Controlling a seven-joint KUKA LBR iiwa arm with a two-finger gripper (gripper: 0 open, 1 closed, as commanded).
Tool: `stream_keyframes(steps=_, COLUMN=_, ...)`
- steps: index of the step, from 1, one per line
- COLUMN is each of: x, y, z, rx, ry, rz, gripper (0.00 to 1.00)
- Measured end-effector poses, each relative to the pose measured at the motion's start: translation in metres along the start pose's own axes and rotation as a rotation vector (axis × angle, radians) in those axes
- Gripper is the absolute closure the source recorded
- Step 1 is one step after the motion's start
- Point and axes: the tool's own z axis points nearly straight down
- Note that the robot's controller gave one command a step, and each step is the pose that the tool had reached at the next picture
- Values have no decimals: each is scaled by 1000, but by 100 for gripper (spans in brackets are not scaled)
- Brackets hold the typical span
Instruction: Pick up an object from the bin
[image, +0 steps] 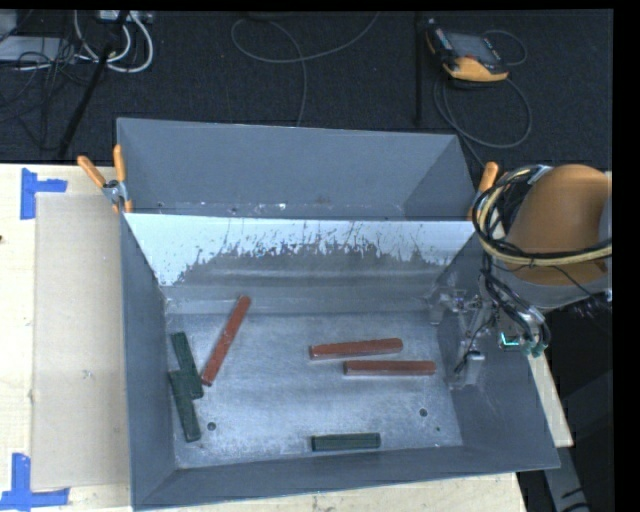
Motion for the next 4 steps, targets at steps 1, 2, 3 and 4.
stream_keyframes(steps=1, x=-18, y=18, z=83, rx=1, ry=-5, rz=-367, gripper=0)
stream_keyframes(steps=2, x=-10, y=73, z=86, rx=-2, ry=-5, rz=-285, gripper=0)
stream_keyframes(steps=3, x=-43, y=24, z=84, rx=6, ry=-10, rz=-637, gripper=0)
stream_keyframes(steps=4, x=-31, y=70, z=85, rx=0, ry=-6, rz=-714, gripper=0)
